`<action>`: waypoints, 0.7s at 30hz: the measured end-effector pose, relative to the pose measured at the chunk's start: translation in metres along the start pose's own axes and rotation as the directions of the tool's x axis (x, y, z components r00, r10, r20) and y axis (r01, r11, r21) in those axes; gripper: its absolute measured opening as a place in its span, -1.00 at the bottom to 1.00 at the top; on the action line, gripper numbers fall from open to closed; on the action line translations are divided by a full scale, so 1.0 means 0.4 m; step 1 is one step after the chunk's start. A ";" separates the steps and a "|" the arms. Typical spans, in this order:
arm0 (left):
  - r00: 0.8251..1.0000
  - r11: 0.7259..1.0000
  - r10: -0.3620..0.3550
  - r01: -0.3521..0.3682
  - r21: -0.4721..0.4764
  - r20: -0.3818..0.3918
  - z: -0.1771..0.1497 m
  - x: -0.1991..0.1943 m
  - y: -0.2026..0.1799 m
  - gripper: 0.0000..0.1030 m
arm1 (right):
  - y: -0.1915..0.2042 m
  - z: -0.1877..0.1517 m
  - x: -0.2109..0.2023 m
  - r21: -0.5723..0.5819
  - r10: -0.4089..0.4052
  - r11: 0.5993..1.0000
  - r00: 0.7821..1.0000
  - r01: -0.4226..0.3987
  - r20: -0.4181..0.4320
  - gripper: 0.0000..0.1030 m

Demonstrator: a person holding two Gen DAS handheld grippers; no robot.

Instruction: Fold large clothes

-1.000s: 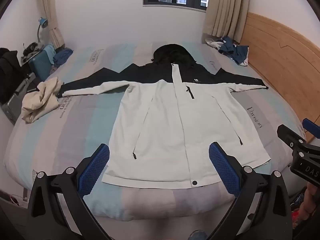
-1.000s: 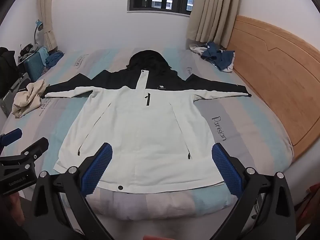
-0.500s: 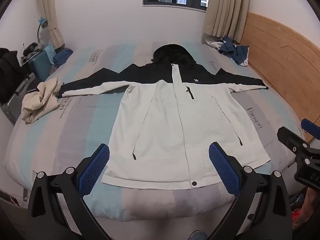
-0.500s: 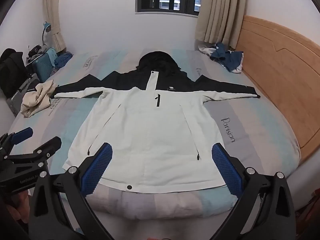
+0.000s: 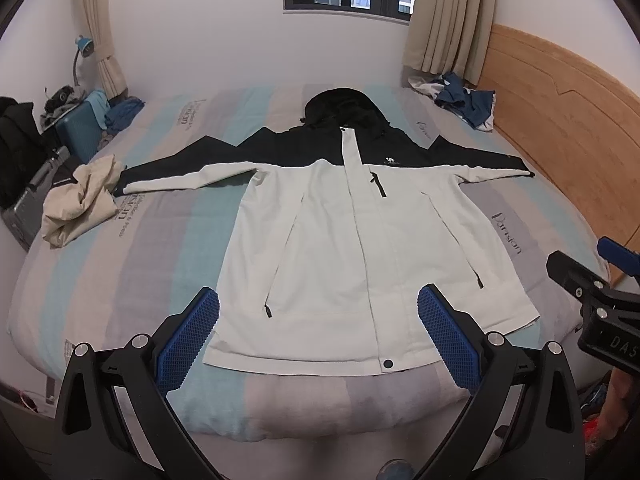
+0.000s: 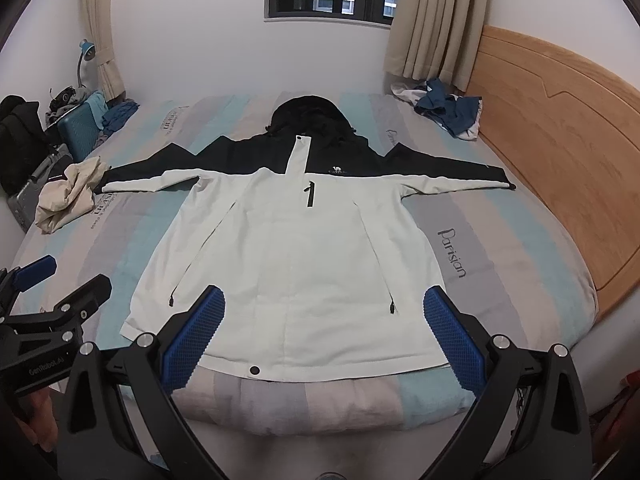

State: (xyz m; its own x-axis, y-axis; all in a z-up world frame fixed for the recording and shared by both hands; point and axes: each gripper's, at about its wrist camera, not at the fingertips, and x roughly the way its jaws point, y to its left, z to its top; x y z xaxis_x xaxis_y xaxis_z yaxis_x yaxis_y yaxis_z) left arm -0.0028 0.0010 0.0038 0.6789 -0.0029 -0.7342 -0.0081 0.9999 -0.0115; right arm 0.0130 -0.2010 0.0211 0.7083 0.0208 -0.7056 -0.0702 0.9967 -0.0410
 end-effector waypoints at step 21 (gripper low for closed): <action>1.000 1.000 0.000 0.000 0.001 0.000 -0.015 0.006 -0.003 0.89 | -0.008 0.003 -0.002 -0.009 -0.044 0.999 0.999 0.044 0.007 0.86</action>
State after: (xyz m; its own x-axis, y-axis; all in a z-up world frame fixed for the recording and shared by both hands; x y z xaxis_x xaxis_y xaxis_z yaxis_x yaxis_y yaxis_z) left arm -0.0054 -0.0004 -0.0020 0.6789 -0.0025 -0.7342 -0.0079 0.9999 -0.0107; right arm 0.0136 -0.2042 0.0227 0.7153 -0.0226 -0.6984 -0.0454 0.9959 -0.0787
